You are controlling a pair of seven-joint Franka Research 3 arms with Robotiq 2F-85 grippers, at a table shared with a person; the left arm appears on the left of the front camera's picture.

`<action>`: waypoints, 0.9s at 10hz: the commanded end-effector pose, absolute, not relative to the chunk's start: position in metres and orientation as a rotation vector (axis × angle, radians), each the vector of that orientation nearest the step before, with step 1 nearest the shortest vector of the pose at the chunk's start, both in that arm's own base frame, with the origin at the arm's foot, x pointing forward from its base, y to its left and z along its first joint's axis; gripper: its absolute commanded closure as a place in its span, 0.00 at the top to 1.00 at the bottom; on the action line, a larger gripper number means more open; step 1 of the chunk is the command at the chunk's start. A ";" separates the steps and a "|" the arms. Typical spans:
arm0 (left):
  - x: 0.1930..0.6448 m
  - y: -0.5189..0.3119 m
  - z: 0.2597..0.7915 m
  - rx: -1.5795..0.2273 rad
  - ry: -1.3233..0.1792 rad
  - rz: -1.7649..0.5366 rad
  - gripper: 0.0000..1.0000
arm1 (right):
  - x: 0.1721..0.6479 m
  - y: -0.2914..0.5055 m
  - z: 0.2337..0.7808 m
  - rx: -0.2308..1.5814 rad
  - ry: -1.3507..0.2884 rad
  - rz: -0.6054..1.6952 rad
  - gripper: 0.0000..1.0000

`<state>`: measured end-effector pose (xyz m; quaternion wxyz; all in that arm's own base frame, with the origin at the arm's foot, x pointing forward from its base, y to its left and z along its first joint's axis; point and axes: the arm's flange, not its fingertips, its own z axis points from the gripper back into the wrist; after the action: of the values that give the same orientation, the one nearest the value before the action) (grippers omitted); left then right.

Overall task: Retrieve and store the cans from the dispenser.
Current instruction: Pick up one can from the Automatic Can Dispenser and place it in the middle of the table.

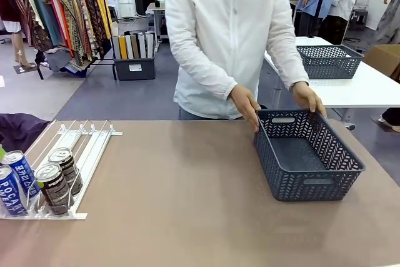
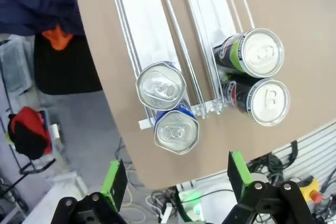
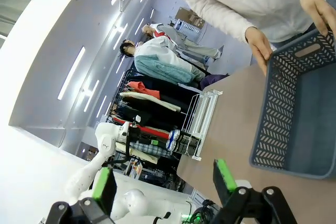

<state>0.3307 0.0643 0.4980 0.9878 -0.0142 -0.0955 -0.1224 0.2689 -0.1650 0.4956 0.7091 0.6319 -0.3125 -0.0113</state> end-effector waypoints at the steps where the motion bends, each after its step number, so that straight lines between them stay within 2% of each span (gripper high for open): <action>1: 0.326 0.071 0.502 0.003 -0.191 -0.210 1.00 | 0.271 -0.164 0.500 1.422 -0.715 -0.029 1.00; 2: 0.331 0.064 0.498 -0.028 -0.192 -0.246 1.00 | 0.271 -0.164 0.500 1.422 -0.715 -0.029 1.00; 3: 0.337 0.064 0.485 0.016 -0.175 -0.158 1.00 | 0.271 -0.164 0.500 1.422 -0.715 -0.029 1.00; 7: 0.343 0.056 0.445 -0.156 -0.100 -0.105 1.00 | 0.271 -0.164 0.500 1.422 -0.715 -0.029 1.00; 9: 0.348 0.053 0.433 -0.127 -0.102 -0.042 1.00 | 0.271 -0.164 0.500 1.422 -0.715 -0.029 1.00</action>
<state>0.3523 0.0573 0.4423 0.9968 -0.0565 -0.0421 -0.0376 0.2688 -0.1651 0.4956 0.7091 0.6320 -0.3125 -0.0114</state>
